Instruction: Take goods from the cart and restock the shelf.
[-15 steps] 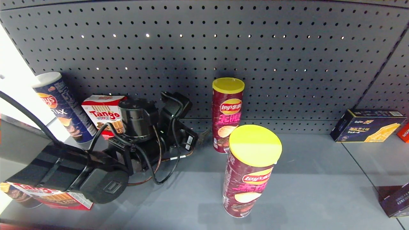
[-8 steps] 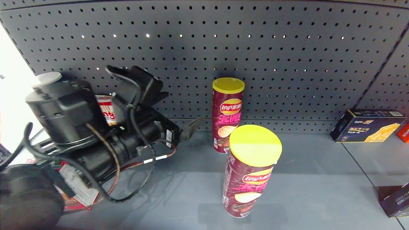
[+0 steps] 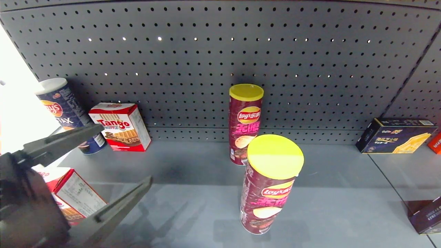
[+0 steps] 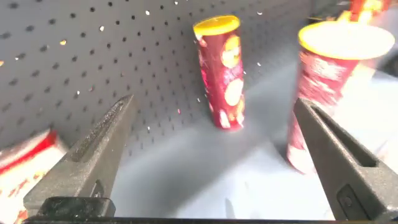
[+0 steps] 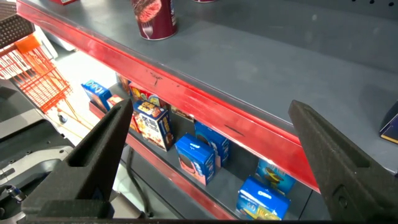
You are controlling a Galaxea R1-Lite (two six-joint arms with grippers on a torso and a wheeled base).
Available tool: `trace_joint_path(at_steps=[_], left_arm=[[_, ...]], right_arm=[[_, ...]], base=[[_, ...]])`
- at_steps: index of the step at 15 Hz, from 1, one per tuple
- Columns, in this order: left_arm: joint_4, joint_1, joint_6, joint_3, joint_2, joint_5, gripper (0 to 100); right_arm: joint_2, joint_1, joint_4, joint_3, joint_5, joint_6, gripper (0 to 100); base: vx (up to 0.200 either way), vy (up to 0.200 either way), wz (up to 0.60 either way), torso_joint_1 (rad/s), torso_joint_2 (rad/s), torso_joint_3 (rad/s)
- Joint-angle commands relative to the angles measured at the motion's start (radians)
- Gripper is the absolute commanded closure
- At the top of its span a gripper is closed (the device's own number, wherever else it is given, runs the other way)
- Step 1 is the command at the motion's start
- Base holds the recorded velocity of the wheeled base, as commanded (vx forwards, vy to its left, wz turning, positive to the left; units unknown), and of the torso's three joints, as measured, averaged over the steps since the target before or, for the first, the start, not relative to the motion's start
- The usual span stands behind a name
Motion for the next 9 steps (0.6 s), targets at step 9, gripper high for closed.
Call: trace_joint_path(at_steps=[9], left_arm=[[0.287, 0.626, -0.008, 0.348, -0.755, -0.192, 0]], right_arm=[[0.0, 0.0, 0.0, 0.0, 0.0, 0.0, 0]], base=[[0.0, 0.0, 0.0, 0.0, 0.0, 0.0]])
